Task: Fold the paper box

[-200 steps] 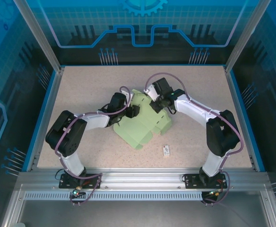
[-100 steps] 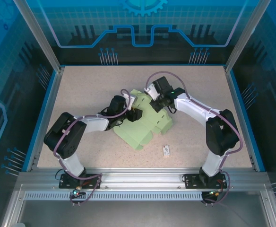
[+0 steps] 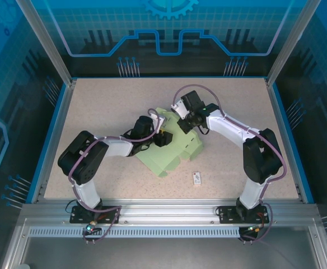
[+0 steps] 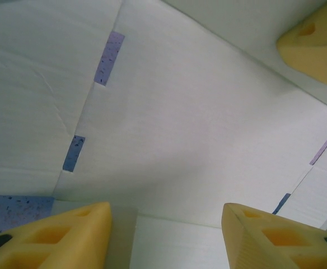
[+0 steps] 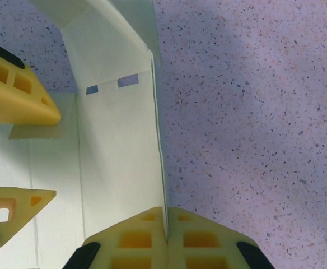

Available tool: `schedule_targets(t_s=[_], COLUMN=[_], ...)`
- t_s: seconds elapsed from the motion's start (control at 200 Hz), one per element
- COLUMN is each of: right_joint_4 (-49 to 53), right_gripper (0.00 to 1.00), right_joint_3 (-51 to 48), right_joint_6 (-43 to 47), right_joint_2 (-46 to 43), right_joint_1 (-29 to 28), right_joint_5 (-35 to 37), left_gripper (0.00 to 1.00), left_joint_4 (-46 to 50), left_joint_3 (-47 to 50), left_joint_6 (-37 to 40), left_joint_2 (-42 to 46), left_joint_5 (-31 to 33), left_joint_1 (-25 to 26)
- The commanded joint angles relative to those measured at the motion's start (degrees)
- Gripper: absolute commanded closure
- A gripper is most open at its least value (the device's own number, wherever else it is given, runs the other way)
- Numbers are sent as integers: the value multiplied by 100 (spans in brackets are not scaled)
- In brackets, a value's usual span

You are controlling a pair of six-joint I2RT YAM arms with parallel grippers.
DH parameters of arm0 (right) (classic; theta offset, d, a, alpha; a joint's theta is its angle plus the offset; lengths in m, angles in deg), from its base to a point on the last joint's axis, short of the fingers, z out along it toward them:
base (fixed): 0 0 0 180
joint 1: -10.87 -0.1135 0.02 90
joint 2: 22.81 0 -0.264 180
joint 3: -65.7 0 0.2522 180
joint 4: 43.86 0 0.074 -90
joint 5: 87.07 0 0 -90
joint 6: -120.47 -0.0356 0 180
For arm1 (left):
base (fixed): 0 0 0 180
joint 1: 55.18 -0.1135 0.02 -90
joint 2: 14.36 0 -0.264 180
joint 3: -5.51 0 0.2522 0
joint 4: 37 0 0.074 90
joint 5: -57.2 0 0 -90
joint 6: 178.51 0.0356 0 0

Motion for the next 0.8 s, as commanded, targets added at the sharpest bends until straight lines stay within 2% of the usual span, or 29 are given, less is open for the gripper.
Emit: schedule_targets(t_s=[0.0, 0.31, 0.48, 0.795], right_joint_4=[-143, -269, -303, -278], right_gripper=[98, 98, 97, 97], right_joint_3=[-5, -208, -233, -222], right_joint_6=[7, 178, 155, 135], right_joint_2=[-48, -250, -295, -313], right_joint_1=[62, 71, 70, 64], right_joint_5=[-197, -421, -556, -631], left_gripper=[43, 42, 42, 40], left_joint_4=[-50, 162, 409, 799], left_joint_3=[162, 35, -402, -1176], left_joint_6=[136, -62, -180, -141], left_joint_2=[320, 1018, 909, 494], left_joint_5=[-102, -735, -1095, -1303], left_joint_1=[-18, -543, -778, -874])
